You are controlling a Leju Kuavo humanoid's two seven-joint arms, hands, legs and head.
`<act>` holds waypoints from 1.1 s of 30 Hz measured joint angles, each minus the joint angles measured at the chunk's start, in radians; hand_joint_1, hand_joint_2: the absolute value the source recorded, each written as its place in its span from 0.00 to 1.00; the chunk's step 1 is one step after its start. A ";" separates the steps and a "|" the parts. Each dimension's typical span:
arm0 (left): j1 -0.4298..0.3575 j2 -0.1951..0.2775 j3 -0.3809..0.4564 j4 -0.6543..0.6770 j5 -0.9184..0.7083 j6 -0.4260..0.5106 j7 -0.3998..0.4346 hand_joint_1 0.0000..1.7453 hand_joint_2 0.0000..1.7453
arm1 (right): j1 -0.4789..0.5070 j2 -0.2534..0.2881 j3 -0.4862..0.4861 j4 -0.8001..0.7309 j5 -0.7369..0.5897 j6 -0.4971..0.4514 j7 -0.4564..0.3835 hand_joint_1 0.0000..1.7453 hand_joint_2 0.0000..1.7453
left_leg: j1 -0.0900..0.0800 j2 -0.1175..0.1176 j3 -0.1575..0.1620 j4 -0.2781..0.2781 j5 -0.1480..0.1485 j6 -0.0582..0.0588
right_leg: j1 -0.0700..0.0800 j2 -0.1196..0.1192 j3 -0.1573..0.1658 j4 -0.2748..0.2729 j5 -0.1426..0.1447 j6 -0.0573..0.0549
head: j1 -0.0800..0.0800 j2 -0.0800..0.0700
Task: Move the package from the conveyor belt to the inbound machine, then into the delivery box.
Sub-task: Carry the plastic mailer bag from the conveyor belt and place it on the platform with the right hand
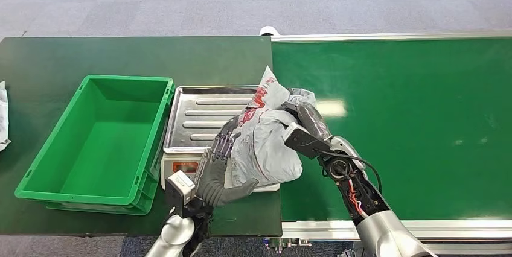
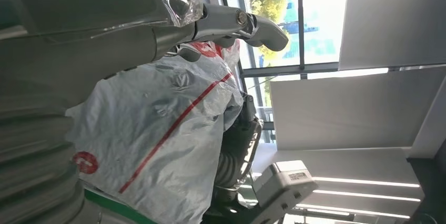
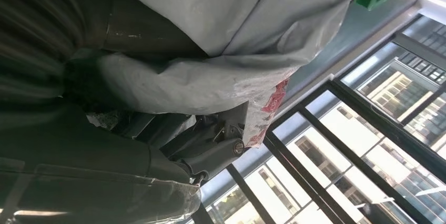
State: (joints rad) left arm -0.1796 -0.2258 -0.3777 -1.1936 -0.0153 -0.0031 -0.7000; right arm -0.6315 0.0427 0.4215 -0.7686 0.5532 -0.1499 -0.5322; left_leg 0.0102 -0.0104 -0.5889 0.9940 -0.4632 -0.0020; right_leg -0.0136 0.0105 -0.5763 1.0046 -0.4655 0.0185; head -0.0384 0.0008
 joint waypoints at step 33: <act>-0.065 -0.019 0.000 0.047 -0.004 -0.018 0.000 0.00 1.00 | -0.074 0.126 -0.043 0.240 -0.130 0.065 -0.135 0.00 1.00 | 0.000 0.002 0.001 0.000 0.000 0.000 | 0.000 0.002 0.000 0.000 0.000 0.000 | 0.000 0.000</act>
State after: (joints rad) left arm -0.2449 -0.2445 -0.3777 -1.1465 -0.0195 -0.0208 -0.7000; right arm -0.7057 0.1686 0.3789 -0.5283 0.4237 -0.0853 -0.6670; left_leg 0.0103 -0.0086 -0.5879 0.9939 -0.4634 -0.0022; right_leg -0.0134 0.0122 -0.5764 1.0049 -0.4656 0.0183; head -0.0384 0.0008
